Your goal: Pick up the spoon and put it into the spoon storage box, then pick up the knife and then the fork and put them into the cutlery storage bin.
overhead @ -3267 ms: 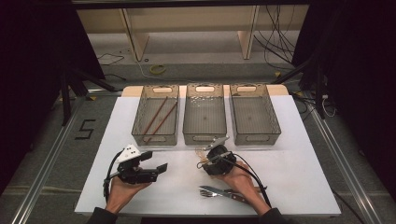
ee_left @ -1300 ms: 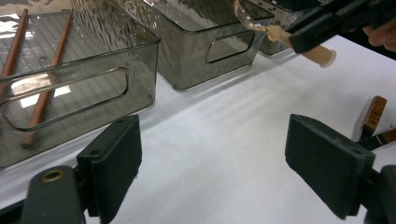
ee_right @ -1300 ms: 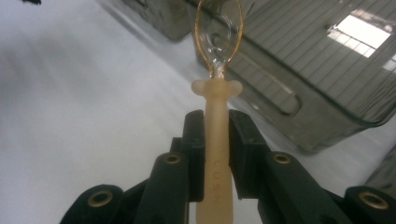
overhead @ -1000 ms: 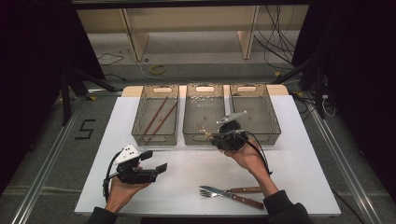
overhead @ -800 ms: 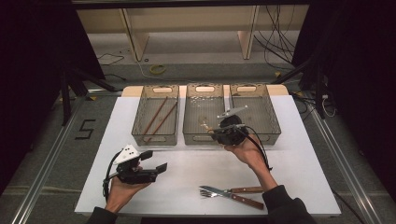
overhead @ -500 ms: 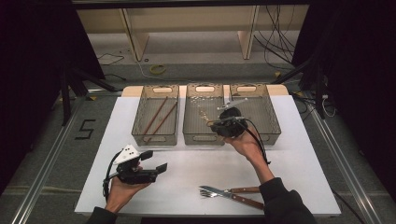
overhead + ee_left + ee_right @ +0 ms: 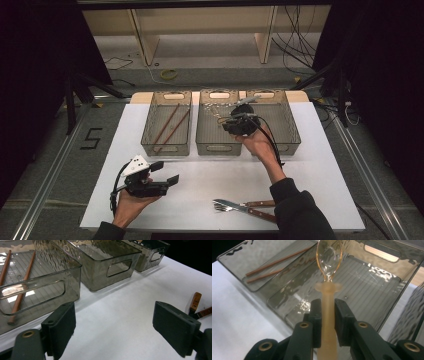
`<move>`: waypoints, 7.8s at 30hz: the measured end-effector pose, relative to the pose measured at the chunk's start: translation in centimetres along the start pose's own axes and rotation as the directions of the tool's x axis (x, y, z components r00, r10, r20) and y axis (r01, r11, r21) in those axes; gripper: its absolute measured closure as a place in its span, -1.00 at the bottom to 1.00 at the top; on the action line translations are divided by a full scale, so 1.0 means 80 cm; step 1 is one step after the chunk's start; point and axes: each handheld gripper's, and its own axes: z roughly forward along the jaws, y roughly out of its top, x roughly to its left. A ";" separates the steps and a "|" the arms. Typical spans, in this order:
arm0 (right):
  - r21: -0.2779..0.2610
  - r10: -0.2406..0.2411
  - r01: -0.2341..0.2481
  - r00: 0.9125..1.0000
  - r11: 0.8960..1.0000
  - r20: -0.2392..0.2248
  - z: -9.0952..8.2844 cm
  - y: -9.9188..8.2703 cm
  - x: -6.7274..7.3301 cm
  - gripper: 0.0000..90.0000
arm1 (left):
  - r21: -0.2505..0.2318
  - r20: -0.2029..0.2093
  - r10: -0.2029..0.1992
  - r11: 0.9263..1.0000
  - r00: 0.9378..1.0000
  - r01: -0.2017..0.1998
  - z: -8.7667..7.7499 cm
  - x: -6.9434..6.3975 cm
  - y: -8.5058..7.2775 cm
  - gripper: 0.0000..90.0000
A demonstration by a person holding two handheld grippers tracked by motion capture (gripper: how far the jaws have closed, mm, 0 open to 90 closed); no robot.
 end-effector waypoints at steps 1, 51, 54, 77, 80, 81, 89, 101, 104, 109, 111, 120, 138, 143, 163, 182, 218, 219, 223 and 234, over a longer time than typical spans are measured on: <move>0.000 0.003 -0.003 1.000 1.000 0.002 0.001 0.001 0.000 0.74 | -0.001 0.000 0.000 1.000 1.000 0.000 0.000 0.000 0.000 -0.60; 0.014 0.093 -0.093 0.996 0.996 -0.016 0.050 0.018 -0.018 0.17 | 0.000 0.002 -0.001 1.000 1.000 0.001 0.000 0.000 -0.001 -0.60; 0.011 0.080 -0.080 0.996 0.997 -0.034 0.042 0.016 -0.016 0.04 | 0.000 0.002 -0.002 1.000 1.000 0.002 0.000 0.000 -0.001 -0.60; -0.006 -0.069 0.069 0.983 0.998 -0.172 -0.050 -0.049 0.025 -0.26 | 0.000 -0.005 -0.003 1.000 1.000 0.003 0.000 0.001 -0.001 -0.61; 0.004 -0.082 0.084 0.979 0.996 -0.187 -0.058 -0.065 0.032 -0.26 | 0.000 -0.005 0.000 1.000 1.000 0.000 0.000 0.001 -0.001 -0.61; 0.005 -0.086 0.088 0.978 0.996 -0.190 -0.061 -0.070 0.034 -0.26 | 0.000 -0.005 -0.002 1.000 1.000 0.002 0.000 0.001 -0.001 -0.61; 0.021 -0.102 0.109 0.969 0.994 -0.227 -0.083 -0.108 0.043 -0.27 | -0.001 -0.006 -0.002 1.000 1.000 0.002 0.001 0.001 -0.001 -0.61; 0.074 -0.105 0.127 0.962 0.989 -0.254 -0.099 -0.152 0.056 -0.30 | -0.005 -0.007 -0.006 1.000 1.000 0.006 0.000 0.001 -0.001 -0.61; 0.085 -0.103 0.128 0.961 0.988 -0.256 -0.102 -0.158 0.058 -0.30 | -0.006 -0.006 -0.006 1.000 1.000 0.006 0.000 0.001 0.000 -0.61; 0.108 -0.106 0.139 0.958 0.984 -0.266 -0.103 -0.168 0.061 -0.30 | -0.006 -0.007 -0.005 1.000 1.000 0.005 0.000 0.001 0.000 -0.61; 0.115 -0.106 0.140 0.958 0.983 -0.266 -0.104 -0.172 0.062 -0.30 | -0.007 -0.006 -0.007 1.000 1.000 0.007 0.000 0.002 0.000 -0.61; 0.148 -0.112 0.156 0.955 0.977 -0.273 -0.103 -0.186 0.066 -0.29 | -0.004 -0.007 -0.003 1.000 1.000 0.003 0.001 0.002 0.000 -0.61; 0.194 -0.127 0.189 0.947 0.963 -0.294 -0.102 -0.201 0.073 -0.36 | -0.005 -0.009 -0.004 1.000 1.000 0.004 0.000 0.002 0.000 -0.61; 0.212 -0.137 0.206 0.944 0.955 -0.301 -0.101 -0.205 0.075 -0.36 | -0.006 -0.009 -0.004 1.000 1.000 0.004 0.000 0.001 0.000 -0.61; 0.294 -0.199 0.288 0.933 0.911 -0.299 -0.101 -0.218 0.087 0.15 | -0.002 -0.007 0.009 1.000 1.000 -0.009 -0.001 0.001 -0.001 -0.61; 0.382 -0.279 0.356 0.929 0.853 -0.242 -0.090 -0.230 0.093 0.40 | -0.002 -0.003 0.007 1.000 1.000 -0.007 -0.001 0.000 -0.001 -0.61; 0.319 -0.301 0.374 0.918 0.871 -0.257 -0.104 -0.210 0.084 0.72 | -0.003 -0.007 0.012 1.000 1.000 -0.012 -0.001 0.000 -0.002 -0.61; 0.305 -0.301 0.372 0.919 0.877 -0.256 -0.105 -0.208 0.081 0.72 | -0.004 -0.008 0.012 1.000 1.000 -0.012 -0.001 0.000 -0.002 -0.61; 0.265 -0.292 0.351 0.926 0.898 -0.239 -0.108 -0.199 0.069 0.72 | -0.004 -0.007 0.011 1.000 1.000 -0.011 -0.001 0.000 -0.002 -0.61; 0.202 -0.257 0.292 0.949 0.935 -0.185 -0.113 -0.165 0.041 0.72 | -0.015 -0.004 -0.003 1.000 1.000 0.003 -0.002 0.002 -0.002 -0.61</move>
